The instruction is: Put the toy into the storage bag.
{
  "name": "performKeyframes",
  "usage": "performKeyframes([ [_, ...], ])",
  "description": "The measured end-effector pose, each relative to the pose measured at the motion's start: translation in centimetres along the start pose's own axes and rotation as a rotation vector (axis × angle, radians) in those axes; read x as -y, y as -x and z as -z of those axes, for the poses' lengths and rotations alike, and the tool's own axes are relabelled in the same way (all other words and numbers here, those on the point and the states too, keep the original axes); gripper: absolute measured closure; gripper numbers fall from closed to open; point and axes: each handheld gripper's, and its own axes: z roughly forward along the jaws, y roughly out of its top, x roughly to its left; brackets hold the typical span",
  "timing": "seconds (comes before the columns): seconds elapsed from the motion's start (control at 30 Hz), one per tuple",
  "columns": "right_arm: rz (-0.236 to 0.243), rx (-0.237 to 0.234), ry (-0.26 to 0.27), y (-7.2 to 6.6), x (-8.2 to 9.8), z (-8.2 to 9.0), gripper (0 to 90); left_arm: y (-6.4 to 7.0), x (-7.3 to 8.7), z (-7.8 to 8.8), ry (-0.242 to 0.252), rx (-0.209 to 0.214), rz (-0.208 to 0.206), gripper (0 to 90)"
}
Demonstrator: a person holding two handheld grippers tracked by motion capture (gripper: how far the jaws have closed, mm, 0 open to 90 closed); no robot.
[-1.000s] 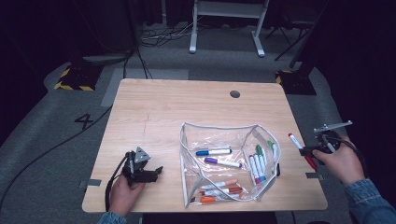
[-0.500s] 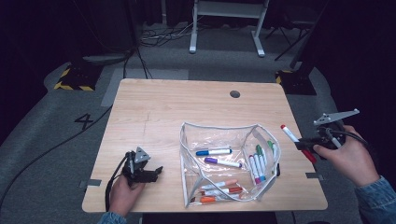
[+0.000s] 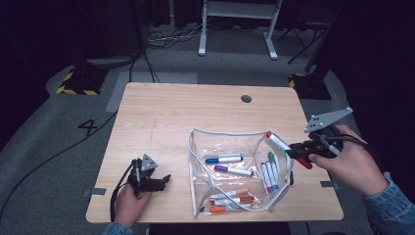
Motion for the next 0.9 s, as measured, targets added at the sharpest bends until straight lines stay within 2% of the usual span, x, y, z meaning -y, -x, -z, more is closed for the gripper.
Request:
performKeyframes([
  [0.47,0.177,-0.102,-0.023,-4.5,-4.0,-2.6,76.9,0.0,0.0,0.0,0.0,0.0,0.0,18.1],
  [0.9,0.264,-0.176,-0.115,-7.3,-5.8,-6.4,76.9,0.0,0.0,0.0,0.0,0.0,-0.003,18.0],
])
